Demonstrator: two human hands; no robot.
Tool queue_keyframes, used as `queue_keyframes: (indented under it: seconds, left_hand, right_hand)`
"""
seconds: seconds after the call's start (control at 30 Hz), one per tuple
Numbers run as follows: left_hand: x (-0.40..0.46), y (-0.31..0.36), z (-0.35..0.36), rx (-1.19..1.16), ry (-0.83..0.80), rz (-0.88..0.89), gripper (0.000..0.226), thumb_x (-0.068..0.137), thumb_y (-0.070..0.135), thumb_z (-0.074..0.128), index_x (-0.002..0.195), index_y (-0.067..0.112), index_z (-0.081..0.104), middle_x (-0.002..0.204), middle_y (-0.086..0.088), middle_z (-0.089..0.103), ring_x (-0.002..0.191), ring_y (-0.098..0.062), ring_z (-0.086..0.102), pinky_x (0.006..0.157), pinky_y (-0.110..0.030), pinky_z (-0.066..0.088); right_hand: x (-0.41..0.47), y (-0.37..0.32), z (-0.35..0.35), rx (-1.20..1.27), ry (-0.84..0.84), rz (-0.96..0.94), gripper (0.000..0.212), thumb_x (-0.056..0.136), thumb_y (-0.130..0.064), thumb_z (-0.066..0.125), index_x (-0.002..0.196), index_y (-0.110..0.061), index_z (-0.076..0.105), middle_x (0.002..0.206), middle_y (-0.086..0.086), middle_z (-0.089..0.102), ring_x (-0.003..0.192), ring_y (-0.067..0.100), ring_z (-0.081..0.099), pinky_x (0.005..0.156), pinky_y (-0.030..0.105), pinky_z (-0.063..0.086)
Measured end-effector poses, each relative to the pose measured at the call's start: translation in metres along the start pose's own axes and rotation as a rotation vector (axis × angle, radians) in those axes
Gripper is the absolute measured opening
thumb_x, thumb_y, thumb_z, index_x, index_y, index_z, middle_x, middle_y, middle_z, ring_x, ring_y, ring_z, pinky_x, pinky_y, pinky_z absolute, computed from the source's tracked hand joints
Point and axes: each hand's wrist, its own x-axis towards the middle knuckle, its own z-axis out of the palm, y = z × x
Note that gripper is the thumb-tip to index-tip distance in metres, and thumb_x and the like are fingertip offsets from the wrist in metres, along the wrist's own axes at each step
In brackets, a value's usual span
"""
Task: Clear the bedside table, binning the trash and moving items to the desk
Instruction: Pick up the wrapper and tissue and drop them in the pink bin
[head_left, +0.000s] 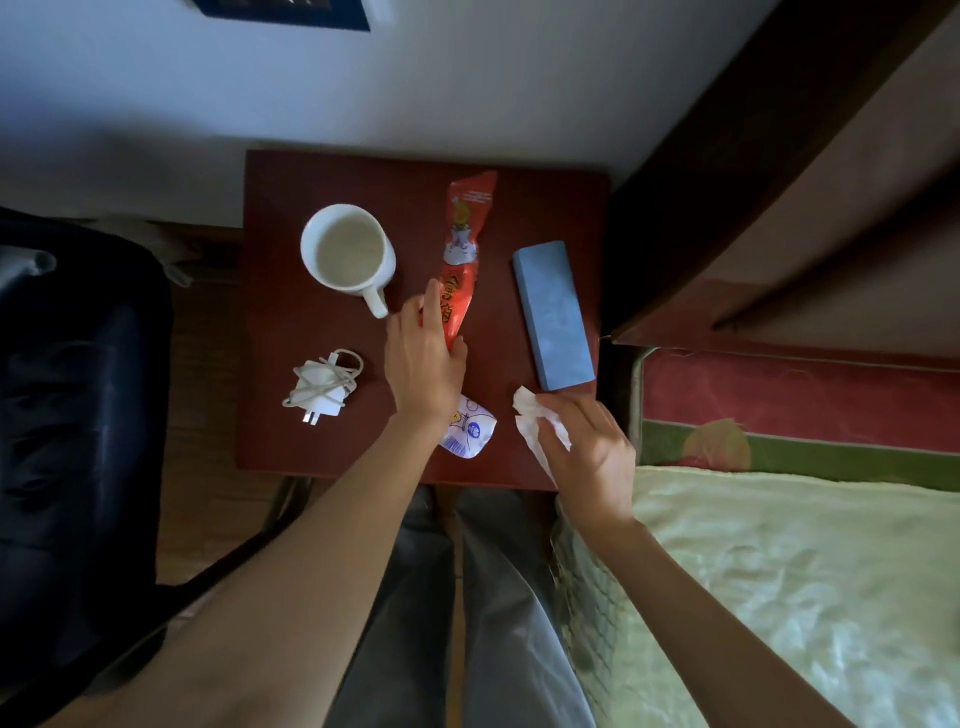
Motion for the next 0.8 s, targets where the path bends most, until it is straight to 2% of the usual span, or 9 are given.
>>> queue_keyframes:
  seconds: [0.13, 0.27, 0.37, 0.53, 0.67, 0.8]
  left_hand:
    - [-0.005, 0.007, -0.001, -0.07, 0.028, -0.029, 0.048, 0.08, 0.009, 0.059, 0.128, 0.014, 0.054, 0.111, -0.008, 0.064, 0.096, -0.029, 0.057, 0.075, -0.038, 0.046]
    - [-0.011, 0.008, -0.012, -0.103, 0.098, 0.01, 0.032, 0.082, 0.007, 0.056, 0.113, 0.011, 0.064, 0.09, -0.008, 0.068, 0.08, -0.029, 0.062, 0.061, -0.035, 0.045]
    - [-0.02, 0.011, -0.029, -0.136, 0.119, 0.089, 0.028, 0.08, 0.005, 0.058, 0.106, 0.011, 0.067, 0.082, -0.007, 0.068, 0.073, -0.027, 0.063, 0.057, -0.032, 0.045]
    - [-0.042, 0.026, -0.077, -0.196, 0.099, 0.176, 0.026, 0.081, 0.007, 0.059, 0.104, 0.014, 0.068, 0.078, -0.004, 0.067, 0.07, -0.022, 0.061, 0.056, -0.037, 0.05]
    - [-0.064, 0.036, -0.128, -0.255, 0.129, 0.241, 0.023, 0.081, 0.007, 0.064, 0.103, 0.012, 0.069, 0.083, -0.004, 0.071, 0.074, -0.022, 0.065, 0.061, -0.037, 0.053]
    - [-0.087, 0.04, -0.186, -0.292, 0.178, 0.352, 0.021, 0.079, 0.007, 0.069, 0.1, 0.009, 0.07, 0.084, -0.004, 0.072, 0.073, -0.019, 0.066, 0.064, -0.022, 0.046]
  right_hand:
    - [0.003, -0.002, -0.011, 0.026, 0.003, 0.028, 0.027, 0.07, -0.002, 0.076, 0.091, -0.02, 0.071, 0.084, -0.005, 0.067, 0.072, 0.01, 0.058, 0.059, 0.016, 0.04]
    - [0.008, -0.004, -0.026, 0.069, 0.027, 0.045, 0.025, 0.074, -0.005, 0.075, 0.094, -0.019, 0.07, 0.089, -0.003, 0.068, 0.073, 0.016, 0.064, 0.055, 0.027, 0.051]
    - [0.014, -0.011, -0.044, 0.109, 0.065, 0.093, 0.024, 0.075, -0.007, 0.074, 0.095, -0.018, 0.071, 0.091, -0.003, 0.069, 0.075, 0.016, 0.065, 0.056, 0.03, 0.052]
    - [0.015, -0.036, -0.09, 0.16, 0.156, 0.152, 0.019, 0.077, -0.008, 0.072, 0.092, -0.019, 0.072, 0.091, -0.004, 0.069, 0.074, 0.017, 0.065, 0.059, 0.033, 0.052]
    - [0.003, -0.061, -0.132, 0.204, 0.226, 0.161, 0.018, 0.076, -0.004, 0.07, 0.092, -0.012, 0.072, 0.092, -0.001, 0.07, 0.078, 0.014, 0.064, 0.068, 0.032, 0.051]
    - [-0.023, -0.097, -0.173, 0.216, 0.306, 0.225, 0.018, 0.076, -0.003, 0.069, 0.092, -0.011, 0.072, 0.09, -0.005, 0.068, 0.08, 0.007, 0.057, 0.071, 0.025, 0.046]
